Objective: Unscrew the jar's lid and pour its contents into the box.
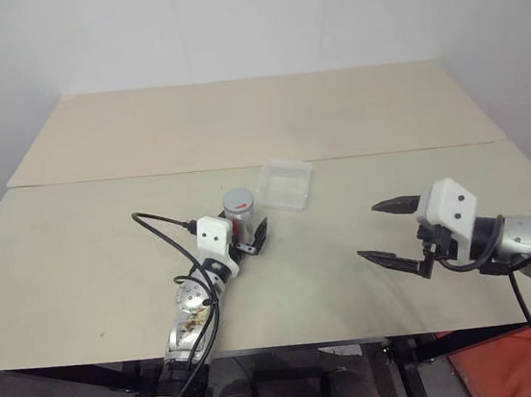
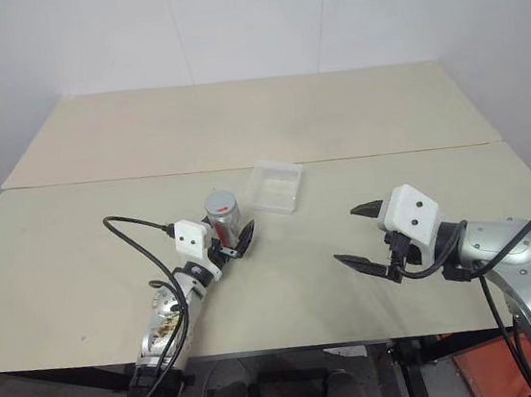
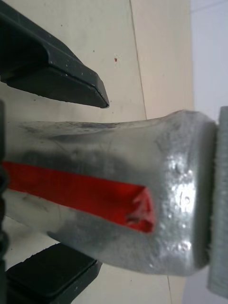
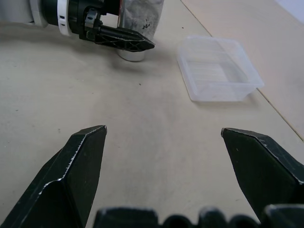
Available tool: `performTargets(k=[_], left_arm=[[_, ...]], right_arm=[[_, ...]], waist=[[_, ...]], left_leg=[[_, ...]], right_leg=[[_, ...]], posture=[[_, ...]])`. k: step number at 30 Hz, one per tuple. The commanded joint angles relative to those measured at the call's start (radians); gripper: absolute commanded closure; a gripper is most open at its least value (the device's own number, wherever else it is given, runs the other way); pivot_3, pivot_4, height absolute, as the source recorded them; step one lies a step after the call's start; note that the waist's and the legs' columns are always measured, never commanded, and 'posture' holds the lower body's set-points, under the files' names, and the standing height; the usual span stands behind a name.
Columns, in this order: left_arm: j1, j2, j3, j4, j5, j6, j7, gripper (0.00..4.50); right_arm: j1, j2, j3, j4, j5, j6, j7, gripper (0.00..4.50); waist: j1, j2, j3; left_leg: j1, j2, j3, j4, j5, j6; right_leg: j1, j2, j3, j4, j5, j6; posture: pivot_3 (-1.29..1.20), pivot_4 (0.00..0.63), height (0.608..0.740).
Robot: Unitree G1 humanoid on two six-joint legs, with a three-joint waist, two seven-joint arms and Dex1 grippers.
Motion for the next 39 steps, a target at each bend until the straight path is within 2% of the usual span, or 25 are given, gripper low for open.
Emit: performTargets(k=[1, 3, 6, 11, 12, 20, 25, 29, 33, 39], left_arm=[[-0.019, 0.0, 0.0, -0.008, 0.01, -0.027, 0.01, 0.03], [-0.021, 0.001, 0.0, -0.007, 0.006, -0.03, 0.005, 0.03], [-0.017, 0.005, 0.001, -0.007, 0.007, -0.026, 0.006, 0.57], [-0.005, -0.001, -0.004, -0.027, 0.004, -0.034, 0.008, 2.15], [-0.004, -0.002, -0.004, -0.031, 0.002, -0.032, 0.008, 2.25], [0.015, 0.046, -0.029, -0.15, -0.039, 0.017, -0.096, 2.31], [0.055, 0.15, -0.03, -0.365, -0.123, 0.12, -0.213, 2.31], [0.056, 0.205, -0.033, -0.427, -0.143, 0.165, -0.249, 2.33], [0.04, 0.215, -0.047, -0.424, -0.14, 0.173, -0.267, 2.33], [0.036, 0.197, -0.06, -0.418, -0.12, 0.166, -0.246, 2.33]], right_arm=[[-0.004, 0.002, -0.025, -0.031, 0.004, -0.007, -0.012, 0.0], [-0.006, 0.002, -0.021, -0.028, 0.003, -0.009, -0.013, 0.0], [-0.012, 0.001, -0.014, -0.024, 0.0, -0.009, -0.014, 0.0], [-0.021, 0.001, -0.008, -0.023, 0.002, -0.007, -0.012, 0.0], [-0.024, 0.001, -0.008, -0.023, 0.003, -0.006, -0.012, 0.0], [-0.117, 0.059, 0.031, -0.055, 0.043, 0.054, -0.071, 0.0], [-0.281, 0.193, 0.092, -0.107, 0.149, 0.193, -0.175, 0.0], [-0.352, 0.322, 0.155, -0.128, 0.192, 0.222, -0.247, 0.0], [-0.423, 0.416, 0.244, -0.089, 0.133, 0.229, -0.319, 0.0], [-0.483, 0.489, 0.306, -0.041, 0.076, 0.207, -0.365, 0.0]], waist=[[0.0, 0.0, 0.0], [0.0, 0.0, 0.0], [0.0, 0.0, 0.0], [0.0, 0.0, 0.0], [0.0, 0.0, 0.0], [-0.005, 0.0, 0.0], [-0.015, -0.001, 0.0], [-0.015, 0.0, 0.0], [-0.011, 0.0, 0.0], [-0.012, 0.0, 0.0]], left_leg=[[0.0, 0.0, 0.0, 0.0, 0.0, 0.0], [0.0, 0.0, 0.0, 0.0, 0.0, 0.0], [0.0, 0.0, 0.0, 0.0, 0.0, 0.0], [0.0, 0.0, 0.0, 0.0, 0.0, 0.0], [0.0, 0.0, 0.0, 0.0, 0.0, 0.0], [0.0, 0.0, 0.0, 0.0, 0.0, 0.0], [0.0, 0.001, 0.0, 0.0, 0.0, 0.0], [0.0, 0.001, 0.0, 0.0, 0.0, 0.0], [0.0, 0.001, 0.0, 0.0, 0.0, 0.0], [0.0, 0.001, 0.0, 0.0, 0.0, 0.0]], right_leg=[[0.0, 0.0, 0.0, 0.0, 0.0, 0.0], [0.0, 0.0, 0.0, 0.0, 0.0, 0.0], [0.0, 0.0, 0.0, 0.0, 0.0, 0.0], [0.0, 0.0, 0.0, 0.0, 0.0, 0.0], [0.0, 0.0, 0.0, 0.0, 0.0, 0.0], [0.0, 0.0, 0.0, 0.0, 0.0, 0.0], [-0.001, 0.001, 0.0, 0.001, 0.0, -0.001], [-0.001, 0.001, 0.0, 0.001, 0.0, -0.001], [-0.001, 0.0, 0.0, 0.001, 0.0, -0.001], [-0.001, 0.0, 0.0, 0.001, 0.0, -0.001]], posture=[[0.0, 0.15, 0.74], [0.0, 0.15, 0.74], [0.0, 0.15, 0.74], [0.0, 0.15, 0.74], [0.0, 0.15, 0.74], [0.0, 0.15, 0.74], [0.0, 0.15, 0.74], [0.0, 0.15, 0.74], [0.0, 0.15, 0.74], [0.0, 0.15, 0.74]])
